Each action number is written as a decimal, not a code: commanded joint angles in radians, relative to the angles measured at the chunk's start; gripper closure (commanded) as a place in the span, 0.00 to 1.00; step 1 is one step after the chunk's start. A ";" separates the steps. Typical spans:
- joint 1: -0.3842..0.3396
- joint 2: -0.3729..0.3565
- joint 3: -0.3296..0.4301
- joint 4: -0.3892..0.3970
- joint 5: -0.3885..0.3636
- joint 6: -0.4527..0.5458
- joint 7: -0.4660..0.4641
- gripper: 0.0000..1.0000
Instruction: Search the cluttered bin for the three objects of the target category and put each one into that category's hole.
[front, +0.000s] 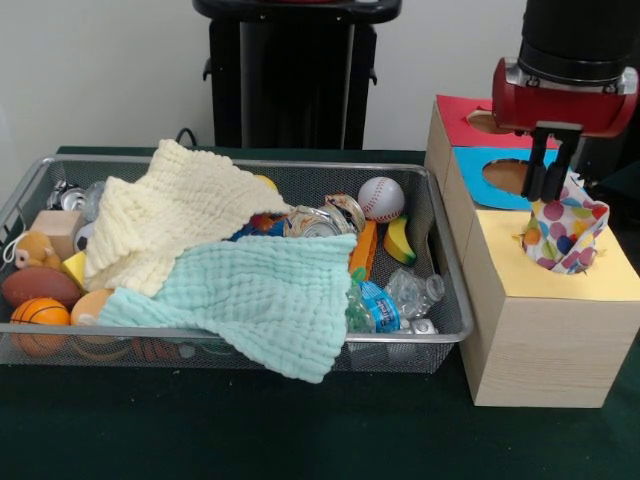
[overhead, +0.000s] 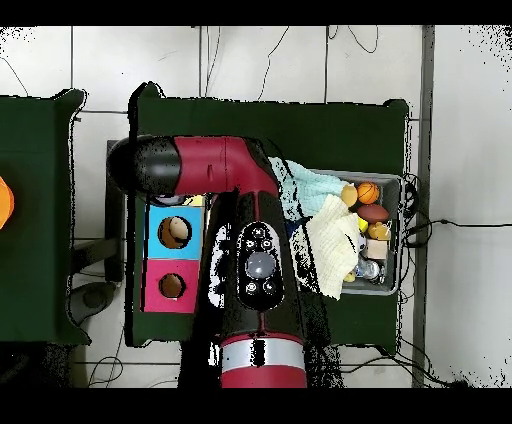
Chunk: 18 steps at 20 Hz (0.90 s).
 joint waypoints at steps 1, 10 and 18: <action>0.016 0.052 0.059 0.101 -0.025 0.003 0.044 1.00; 0.037 0.044 0.060 0.112 -0.012 0.008 0.052 1.00; 0.028 0.092 0.056 0.110 -0.034 -0.059 0.036 1.00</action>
